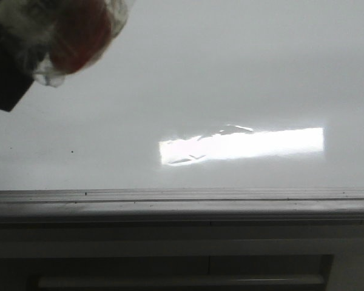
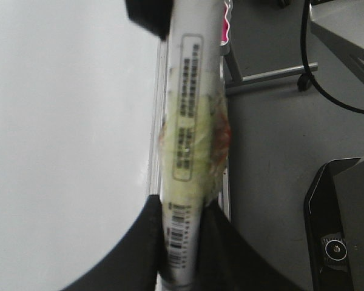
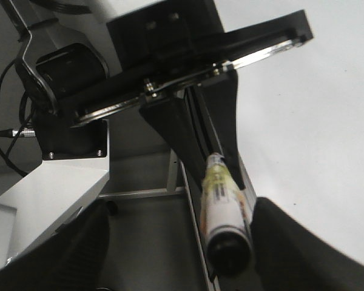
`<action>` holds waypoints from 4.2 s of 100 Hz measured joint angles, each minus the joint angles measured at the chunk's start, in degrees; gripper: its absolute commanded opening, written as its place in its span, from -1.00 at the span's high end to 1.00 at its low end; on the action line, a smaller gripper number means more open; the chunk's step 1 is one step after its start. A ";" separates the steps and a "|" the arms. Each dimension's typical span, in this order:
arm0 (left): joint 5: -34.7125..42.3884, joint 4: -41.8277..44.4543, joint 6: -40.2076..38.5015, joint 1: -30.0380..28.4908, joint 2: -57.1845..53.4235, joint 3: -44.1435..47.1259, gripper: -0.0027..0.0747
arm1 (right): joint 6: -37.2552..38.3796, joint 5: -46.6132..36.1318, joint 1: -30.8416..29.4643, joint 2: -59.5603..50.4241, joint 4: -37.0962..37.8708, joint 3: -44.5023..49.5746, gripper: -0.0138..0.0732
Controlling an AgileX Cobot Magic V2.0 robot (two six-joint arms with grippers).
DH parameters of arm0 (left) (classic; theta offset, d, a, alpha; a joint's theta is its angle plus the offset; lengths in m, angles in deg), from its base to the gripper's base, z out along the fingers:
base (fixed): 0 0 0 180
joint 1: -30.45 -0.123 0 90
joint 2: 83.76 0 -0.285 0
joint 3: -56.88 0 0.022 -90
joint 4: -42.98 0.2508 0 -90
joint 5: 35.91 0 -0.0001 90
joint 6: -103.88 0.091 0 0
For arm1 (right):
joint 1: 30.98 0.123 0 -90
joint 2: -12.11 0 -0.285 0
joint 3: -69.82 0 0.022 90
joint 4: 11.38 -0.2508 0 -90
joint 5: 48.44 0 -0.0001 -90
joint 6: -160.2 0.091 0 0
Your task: Write number 0 on whiteboard
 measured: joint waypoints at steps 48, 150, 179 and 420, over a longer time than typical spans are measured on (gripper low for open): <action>0.03 -0.60 0.00 0.00 0.00 0.00 0.98 | -0.09 -3.03 0.74 6.04 -2.41 -3.69 -0.02; -0.50 -2.07 0.71 0.29 0.00 0.00 0.98 | -0.13 -0.58 0.74 6.82 -2.54 -3.82 0.02; -1.71 -3.14 0.75 0.29 0.00 0.00 0.98 | -0.13 -0.95 0.74 6.82 -2.31 -3.72 0.58; -2.05 -3.49 0.12 0.29 0.11 0.10 0.98 | -0.26 -0.52 0.74 9.59 4.17 -3.72 0.48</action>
